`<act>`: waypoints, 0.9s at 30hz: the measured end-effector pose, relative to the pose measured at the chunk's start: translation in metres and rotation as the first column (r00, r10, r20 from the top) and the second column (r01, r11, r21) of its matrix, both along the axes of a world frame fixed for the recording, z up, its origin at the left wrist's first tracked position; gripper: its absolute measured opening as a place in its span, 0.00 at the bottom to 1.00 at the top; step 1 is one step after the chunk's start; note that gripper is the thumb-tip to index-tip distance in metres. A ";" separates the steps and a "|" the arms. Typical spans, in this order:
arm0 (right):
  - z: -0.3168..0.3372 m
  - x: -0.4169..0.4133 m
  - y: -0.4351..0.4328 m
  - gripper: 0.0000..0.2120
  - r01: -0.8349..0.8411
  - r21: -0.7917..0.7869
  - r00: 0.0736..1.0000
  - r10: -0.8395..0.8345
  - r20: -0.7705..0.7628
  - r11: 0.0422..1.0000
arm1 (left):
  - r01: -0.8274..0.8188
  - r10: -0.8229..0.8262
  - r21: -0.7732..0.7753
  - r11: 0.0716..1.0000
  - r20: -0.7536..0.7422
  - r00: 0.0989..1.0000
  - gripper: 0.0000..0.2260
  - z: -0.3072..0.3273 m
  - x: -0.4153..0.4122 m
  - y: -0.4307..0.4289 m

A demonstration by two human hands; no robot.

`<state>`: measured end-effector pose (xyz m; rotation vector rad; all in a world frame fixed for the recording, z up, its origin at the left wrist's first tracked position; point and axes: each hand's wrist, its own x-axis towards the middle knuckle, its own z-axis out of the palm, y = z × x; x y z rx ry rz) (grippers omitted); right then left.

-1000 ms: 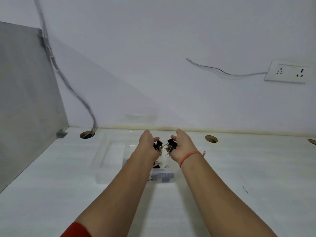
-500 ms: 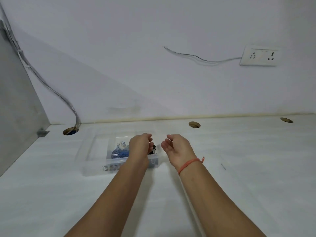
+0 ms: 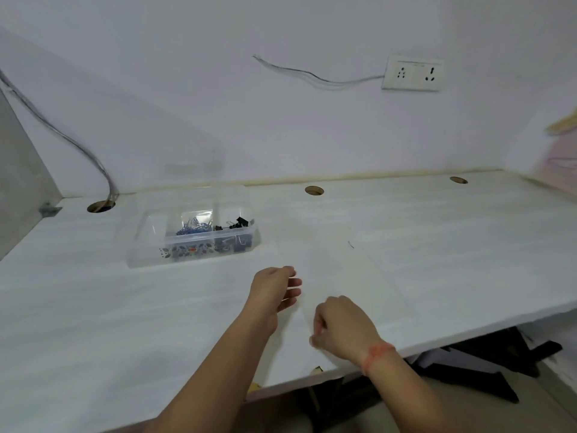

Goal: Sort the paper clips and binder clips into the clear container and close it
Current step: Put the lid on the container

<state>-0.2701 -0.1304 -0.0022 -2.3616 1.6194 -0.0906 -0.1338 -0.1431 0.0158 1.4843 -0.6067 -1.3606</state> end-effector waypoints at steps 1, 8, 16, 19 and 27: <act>-0.003 0.001 0.003 0.05 -0.021 -0.078 1.000 0.019 -0.018 0.997 | -0.012 0.012 0.006 1.000 -0.002 1.000 0.06 -0.002 0.000 0.003; -0.006 0.010 0.024 0.12 0.043 -0.470 0.997 -0.066 -0.032 0.882 | -0.203 0.204 -0.066 0.977 0.014 0.979 0.06 -0.011 0.019 0.023; 0.107 0.015 0.018 0.07 0.564 -0.546 0.656 0.065 0.752 0.620 | -0.012 0.010 -0.161 0.987 -0.015 1.000 0.18 -0.012 0.028 0.018; 0.136 0.014 0.016 0.09 0.623 -0.516 0.566 0.116 0.816 0.587 | -0.003 0.005 -0.135 0.991 0.012 1.000 0.27 -0.018 0.035 0.020; 0.151 0.006 -0.020 0.11 0.384 0.083 0.042 -0.106 0.993 0.920 | -0.231 0.200 -0.201 0.952 -0.165 0.966 0.06 -0.031 0.093 0.045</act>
